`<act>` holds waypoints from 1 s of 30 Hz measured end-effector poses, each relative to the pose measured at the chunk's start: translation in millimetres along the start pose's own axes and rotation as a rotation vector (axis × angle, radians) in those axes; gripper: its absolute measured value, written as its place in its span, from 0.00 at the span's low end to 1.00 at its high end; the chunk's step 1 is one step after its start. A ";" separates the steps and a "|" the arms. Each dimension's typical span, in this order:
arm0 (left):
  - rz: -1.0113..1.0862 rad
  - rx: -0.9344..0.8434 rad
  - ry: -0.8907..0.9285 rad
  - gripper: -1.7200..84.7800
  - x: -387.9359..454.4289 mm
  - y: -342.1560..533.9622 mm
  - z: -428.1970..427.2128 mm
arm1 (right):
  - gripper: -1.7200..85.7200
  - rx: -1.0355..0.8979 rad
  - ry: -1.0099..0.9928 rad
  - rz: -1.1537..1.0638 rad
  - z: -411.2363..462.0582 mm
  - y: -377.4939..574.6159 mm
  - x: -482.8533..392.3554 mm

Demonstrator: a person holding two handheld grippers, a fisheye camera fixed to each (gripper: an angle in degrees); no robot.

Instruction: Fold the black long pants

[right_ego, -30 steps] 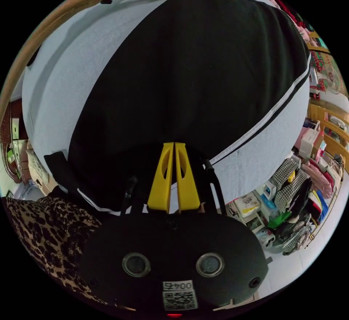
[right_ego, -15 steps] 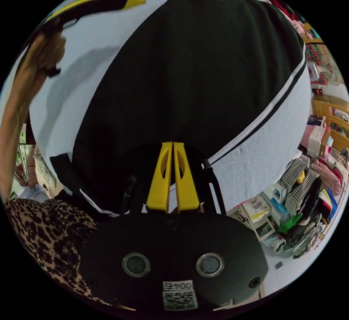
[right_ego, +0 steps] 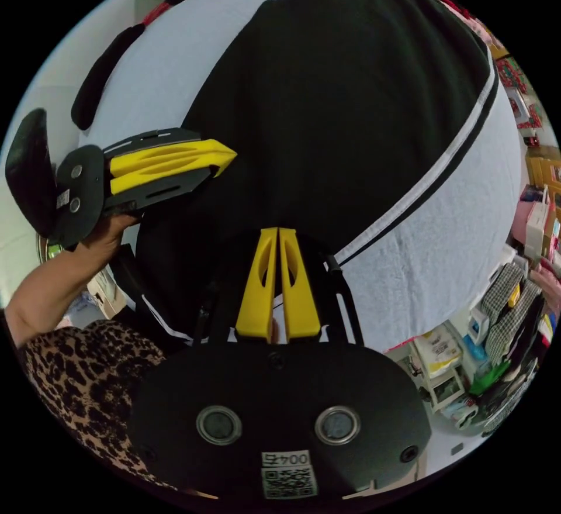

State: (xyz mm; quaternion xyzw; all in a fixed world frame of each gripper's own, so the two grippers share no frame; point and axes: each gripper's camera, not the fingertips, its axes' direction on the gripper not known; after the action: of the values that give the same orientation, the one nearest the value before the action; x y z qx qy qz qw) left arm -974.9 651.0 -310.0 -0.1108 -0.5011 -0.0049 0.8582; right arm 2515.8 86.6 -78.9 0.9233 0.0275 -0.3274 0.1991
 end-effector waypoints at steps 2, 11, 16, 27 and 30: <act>0.001 -0.020 -0.020 0.02 7.0 -2.8 -0.7 | 0.01 0.011 0.023 -0.081 3.7 5.3 0.4; -0.030 -0.038 -0.089 0.02 32.2 -2.5 -5.1 | 0.01 0.021 -0.006 -0.074 18.9 20.1 19.6; -0.038 -0.063 -0.075 0.02 37.7 -3.6 -9.3 | 0.01 0.076 0.072 -0.043 30.8 35.8 13.9; -0.045 -0.042 -0.093 0.02 55.9 9.7 -24.6 | 0.08 0.494 -0.328 -0.174 -1.7 76.8 131.9; -0.038 -0.019 -0.103 0.02 60.9 16.8 -30.3 | 0.16 0.687 -0.455 -0.073 -41.5 50.9 225.1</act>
State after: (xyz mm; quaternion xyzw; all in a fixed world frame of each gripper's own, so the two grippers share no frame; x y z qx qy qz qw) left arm -916.5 667.7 -275.0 -0.1095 -0.5464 -0.0204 0.8301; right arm 2726.2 37.9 -170.4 0.8386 -0.0952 -0.5200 -0.1317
